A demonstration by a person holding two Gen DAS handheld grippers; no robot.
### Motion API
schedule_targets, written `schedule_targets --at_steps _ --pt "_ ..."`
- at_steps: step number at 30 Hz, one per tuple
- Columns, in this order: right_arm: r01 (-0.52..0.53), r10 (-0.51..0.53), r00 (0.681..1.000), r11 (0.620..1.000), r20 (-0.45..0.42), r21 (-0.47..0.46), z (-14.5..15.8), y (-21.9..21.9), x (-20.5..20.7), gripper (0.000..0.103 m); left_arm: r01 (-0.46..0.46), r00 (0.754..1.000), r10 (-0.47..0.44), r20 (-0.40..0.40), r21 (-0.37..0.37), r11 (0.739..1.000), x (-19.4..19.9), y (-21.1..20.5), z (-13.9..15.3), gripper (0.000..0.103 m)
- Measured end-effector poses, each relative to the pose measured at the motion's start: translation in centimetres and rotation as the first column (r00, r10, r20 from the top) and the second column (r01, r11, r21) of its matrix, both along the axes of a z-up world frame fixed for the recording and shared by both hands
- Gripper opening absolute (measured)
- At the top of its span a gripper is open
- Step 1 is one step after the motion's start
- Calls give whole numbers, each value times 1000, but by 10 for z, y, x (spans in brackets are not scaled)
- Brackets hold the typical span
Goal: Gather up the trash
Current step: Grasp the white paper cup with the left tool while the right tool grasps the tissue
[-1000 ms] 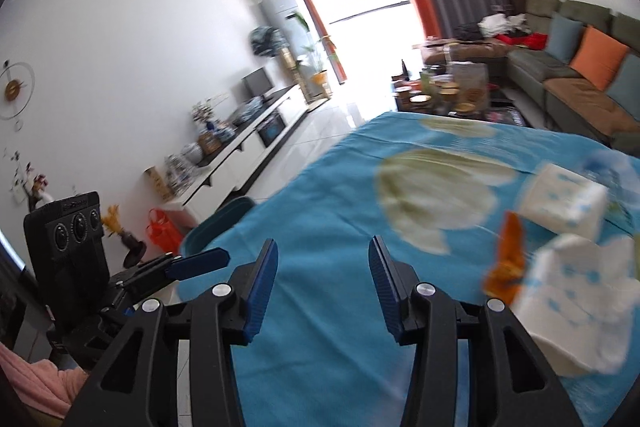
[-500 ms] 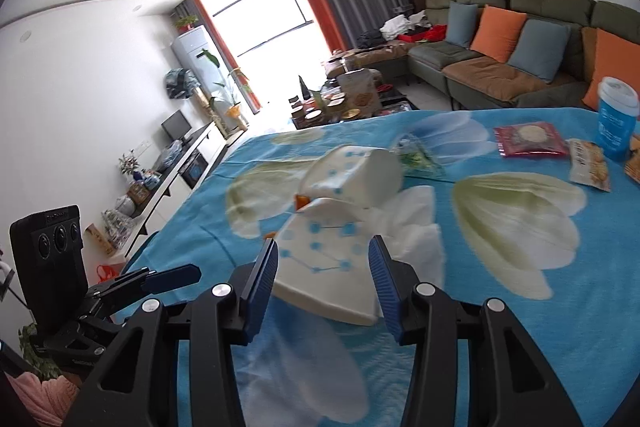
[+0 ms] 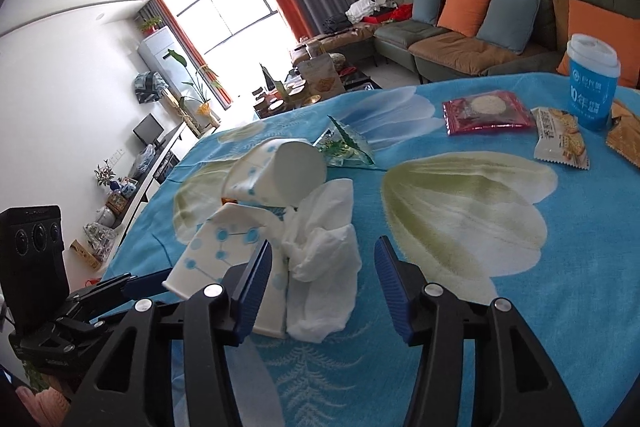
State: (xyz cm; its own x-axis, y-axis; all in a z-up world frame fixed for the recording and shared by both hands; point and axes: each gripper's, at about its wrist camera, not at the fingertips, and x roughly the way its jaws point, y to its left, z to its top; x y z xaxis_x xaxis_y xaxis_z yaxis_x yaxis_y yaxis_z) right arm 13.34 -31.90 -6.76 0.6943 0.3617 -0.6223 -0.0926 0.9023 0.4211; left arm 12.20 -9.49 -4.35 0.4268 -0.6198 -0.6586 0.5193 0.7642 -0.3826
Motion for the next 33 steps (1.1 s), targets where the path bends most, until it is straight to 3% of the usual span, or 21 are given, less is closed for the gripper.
schedule_targets --at_steps 4,7,11,15,20,33 --pt "-7 7 1000 1000 -25 22 -6 -1 9 51 -4 999 3 -37 -17 1000 8 -4 -3 62" --pt "-13 14 999 999 -45 38 -12 -2 16 51 -7 999 5 -54 -34 999 12 -5 -5 45" --pt "-21 25 998 997 -57 68 -13 -4 17 49 -12 998 9 -56 -51 999 12 -3 -6 37" --pt "-35 39 997 996 -59 77 -13 -2 18 27 -7 999 4 -45 -67 998 9 -2 -3 35" --pt "-33 36 999 996 -33 83 -8 -1 12 11 6 1000 -7 -20 -86 996 4 -1 4 31" --pt "-30 25 998 996 56 90 15 -3 -14 8 22 996 -11 92 -119 993 -25 25 31 24"
